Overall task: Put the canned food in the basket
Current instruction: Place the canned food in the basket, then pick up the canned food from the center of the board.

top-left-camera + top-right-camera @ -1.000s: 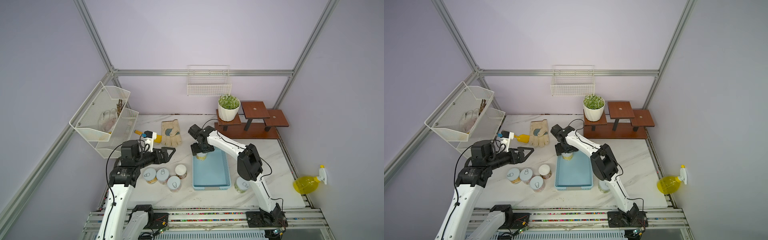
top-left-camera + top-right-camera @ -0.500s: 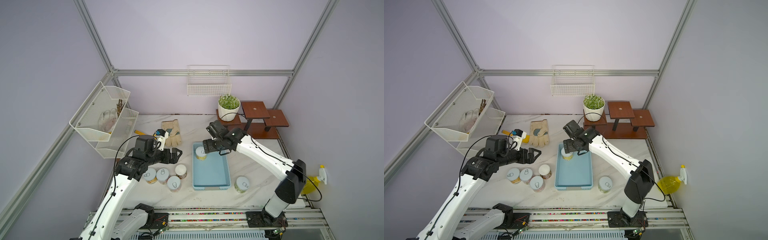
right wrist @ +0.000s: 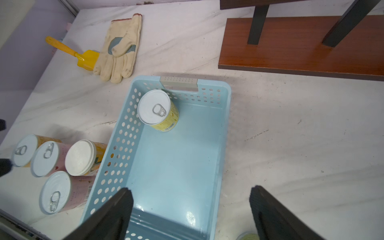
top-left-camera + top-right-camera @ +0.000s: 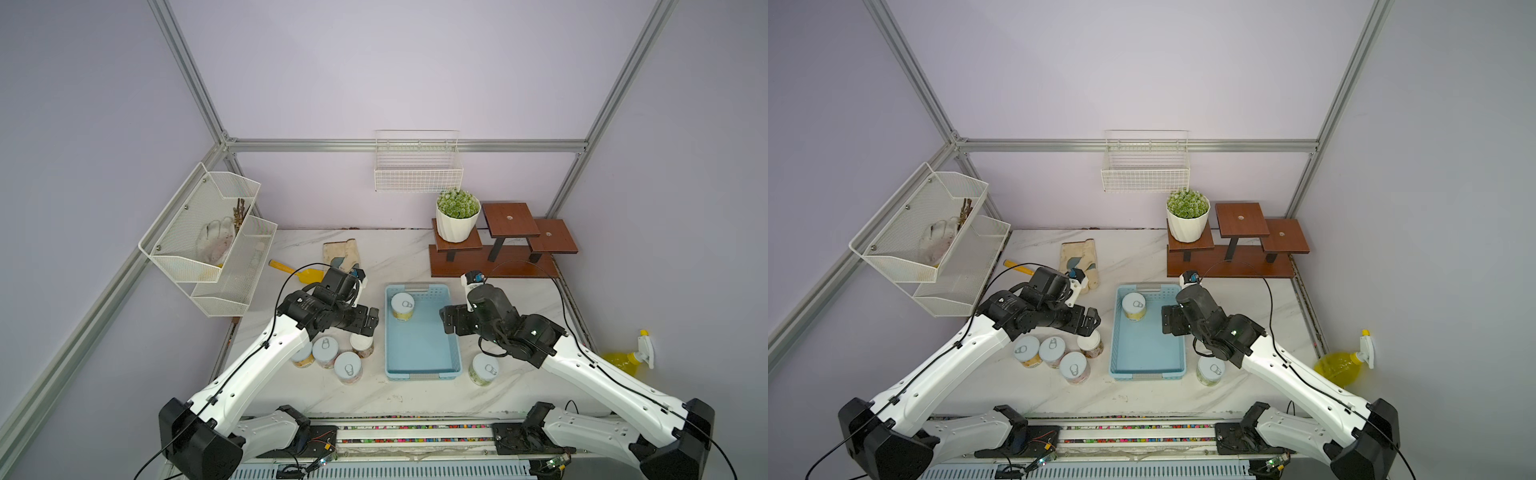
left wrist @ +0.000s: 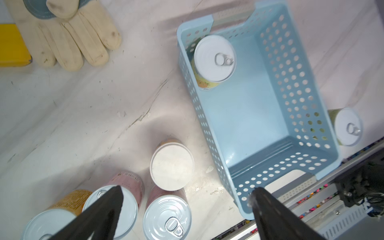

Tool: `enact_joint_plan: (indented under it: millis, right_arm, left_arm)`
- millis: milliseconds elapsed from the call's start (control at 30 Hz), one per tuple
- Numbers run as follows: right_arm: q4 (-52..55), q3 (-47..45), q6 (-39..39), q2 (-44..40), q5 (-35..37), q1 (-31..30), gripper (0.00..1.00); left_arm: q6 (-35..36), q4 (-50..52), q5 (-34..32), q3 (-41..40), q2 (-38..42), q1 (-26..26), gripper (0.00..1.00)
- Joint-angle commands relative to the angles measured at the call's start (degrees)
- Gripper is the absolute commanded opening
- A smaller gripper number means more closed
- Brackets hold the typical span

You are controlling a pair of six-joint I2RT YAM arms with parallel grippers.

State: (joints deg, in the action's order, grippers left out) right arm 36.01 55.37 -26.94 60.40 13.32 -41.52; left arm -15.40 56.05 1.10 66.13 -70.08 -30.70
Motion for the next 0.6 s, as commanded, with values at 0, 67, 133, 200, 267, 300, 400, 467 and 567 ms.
enact_joint_plan:
  millis: [0, 67, 133, 200, 267, 300, 400, 467, 567]
  right_arm:
    - [-1.7, -1.1, -0.7, -2.1, -6.2, 3.5, 0.95]
    - [-0.7, -1.4, -0.6, -2.8, -13.3, 6.5, 0.93]
    - [1.1, -1.1, -1.6, -3.5, -17.2, 8.4, 0.92]
    - [3.4, -0.6, -2.1, -4.4, -17.1, 8.7, 0.92]
    - [6.3, -0.4, -2.1, -5.3, -15.7, 8.8, 0.92]
    - [7.4, -0.3, -2.0, -5.6, -14.9, 8.7, 0.91]
    - [9.6, -1.1, -1.9, -6.7, -12.3, 8.8, 0.91]
    - [10.1, -1.7, -2.0, -7.1, -11.6, 8.8, 0.91]
    - [10.1, -1.9, -2.2, -7.2, -11.8, 8.8, 0.91]
  left_arm:
    - [0.4, 3.1, -4.8, 2.1, -2.6, -1.5, 1.0]
    - [-0.3, 4.4, -5.9, 2.4, -5.0, -2.4, 1.0]
    - [-1.0, 5.8, -6.1, 2.6, -7.2, -3.0, 1.0]
    - [-1.8, 6.3, -6.4, 2.2, -9.0, -3.7, 1.0]
    - [-2.6, 6.5, -6.9, 1.7, -10.3, -3.9, 1.0]
    - [-3.1, 6.6, -7.1, 1.9, -12.2, -4.0, 1.0]
    - [-4.1, 7.0, -7.0, 2.7, -14.5, -4.0, 1.0]
    - [-4.5, 6.9, -6.6, 3.4, -15.8, -4.0, 1.0]
    - [-4.7, 6.9, -7.3, 3.7, -17.5, -4.0, 1.0]
